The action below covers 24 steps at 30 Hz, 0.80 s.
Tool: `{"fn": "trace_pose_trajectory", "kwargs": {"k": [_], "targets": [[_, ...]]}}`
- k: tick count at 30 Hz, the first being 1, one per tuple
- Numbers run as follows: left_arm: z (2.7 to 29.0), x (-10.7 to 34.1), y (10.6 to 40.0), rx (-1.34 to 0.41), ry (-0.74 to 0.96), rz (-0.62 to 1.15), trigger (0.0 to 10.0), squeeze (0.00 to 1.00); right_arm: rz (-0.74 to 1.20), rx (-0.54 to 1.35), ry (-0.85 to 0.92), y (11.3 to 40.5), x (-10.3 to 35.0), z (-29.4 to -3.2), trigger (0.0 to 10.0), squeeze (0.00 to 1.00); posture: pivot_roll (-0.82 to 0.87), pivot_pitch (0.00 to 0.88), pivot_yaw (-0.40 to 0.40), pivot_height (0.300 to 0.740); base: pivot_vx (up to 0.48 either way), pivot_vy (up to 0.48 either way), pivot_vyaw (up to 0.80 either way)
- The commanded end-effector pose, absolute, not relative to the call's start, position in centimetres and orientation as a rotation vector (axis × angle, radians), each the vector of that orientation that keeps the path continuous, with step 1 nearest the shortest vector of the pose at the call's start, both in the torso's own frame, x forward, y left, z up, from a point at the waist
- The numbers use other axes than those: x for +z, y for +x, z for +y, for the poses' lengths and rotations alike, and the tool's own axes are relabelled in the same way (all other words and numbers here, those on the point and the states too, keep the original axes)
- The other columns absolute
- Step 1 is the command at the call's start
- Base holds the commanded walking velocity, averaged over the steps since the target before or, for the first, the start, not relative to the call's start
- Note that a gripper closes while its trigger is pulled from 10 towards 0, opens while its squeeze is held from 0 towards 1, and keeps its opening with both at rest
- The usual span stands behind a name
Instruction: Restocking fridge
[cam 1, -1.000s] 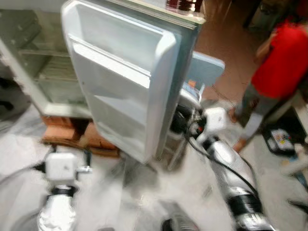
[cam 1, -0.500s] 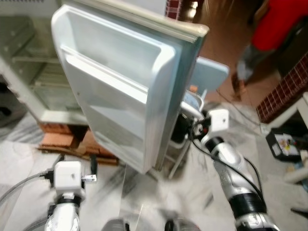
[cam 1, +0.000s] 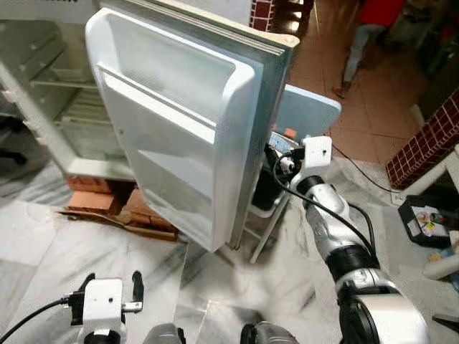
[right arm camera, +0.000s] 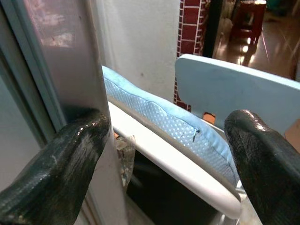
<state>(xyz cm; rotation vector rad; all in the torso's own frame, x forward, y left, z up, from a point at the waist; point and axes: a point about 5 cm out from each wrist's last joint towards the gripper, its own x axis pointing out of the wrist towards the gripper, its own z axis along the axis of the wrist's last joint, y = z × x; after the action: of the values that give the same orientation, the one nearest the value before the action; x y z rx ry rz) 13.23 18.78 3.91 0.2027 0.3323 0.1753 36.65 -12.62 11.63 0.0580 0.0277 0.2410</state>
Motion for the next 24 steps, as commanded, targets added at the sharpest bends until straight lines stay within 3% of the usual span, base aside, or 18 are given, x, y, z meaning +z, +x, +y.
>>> {"fn": "trace_pose_trajectory", "kwargs": {"k": [1,3,7,8,10,11,13,17,24], "targets": [[18.8,3.9,13.2,0.176,0.208,0.331,10.0,0.0,-0.015,0.28,0.114,37.4,13.1,-11.4,10.0,0.0,0.16,0.117,-0.05,0.74,0.0,0.0,0.0],[18.7,4.1,13.3,0.175,0.207,0.327,10.0,0.0,-0.02,0.319,0.184,37.5,13.4,-10.9,10.0,0.0,0.16,0.117,-0.05,0.74,0.0,0.0,0.0],[18.5,4.1,13.2,0.17,0.204,0.325,10.0,0.0,-0.023,0.583,0.547,36.6,14.2,-8.7,10.0,0.0,0.16,0.118,-0.056,0.74,0.0,0.0,0.0],[18.5,4.1,13.2,0.17,0.204,0.325,10.0,0.0,-0.023,0.583,0.547,36.6,14.2,-8.7,10.0,0.0,0.16,0.118,-0.056,0.74,0.0,0.0,0.0],[18.6,4.1,13.2,0.172,0.203,0.326,10.0,0.0,-0.057,0.903,0.685,33.5,15.8,-7.5,10.0,0.0,0.15,0.119,-0.056,0.74,0.0,0.0,0.0],[18.6,4.1,13.2,0.172,0.203,0.326,10.0,0.0,-0.057,0.903,0.685,33.5,15.8,-7.5,10.0,0.0,0.15,0.119,-0.056,0.74,0.0,0.0,0.0],[18.7,4.1,13.2,0.172,0.203,0.327,10.0,0.0,-0.054,1.081,0.781,31.3,17.1,-7.6,10.0,0.0,0.15,0.121,-0.055,0.74,0.0,0.0,0.0],[18.7,4.0,13.3,0.168,0.202,0.329,10.0,0.0,-0.008,1.235,0.772,28.9,17.0,-8.4,10.0,0.0,0.15,0.121,-0.055,0.74,0.0,0.0,0.0],[18.8,3.9,13.5,0.164,0.207,0.329,10.0,0.0,0.179,1.251,0.626,27.3,14.0,-10.3,10.0,0.0,0.14,0.114,-0.052,0.74,0.0,0.0,0.0]]}}
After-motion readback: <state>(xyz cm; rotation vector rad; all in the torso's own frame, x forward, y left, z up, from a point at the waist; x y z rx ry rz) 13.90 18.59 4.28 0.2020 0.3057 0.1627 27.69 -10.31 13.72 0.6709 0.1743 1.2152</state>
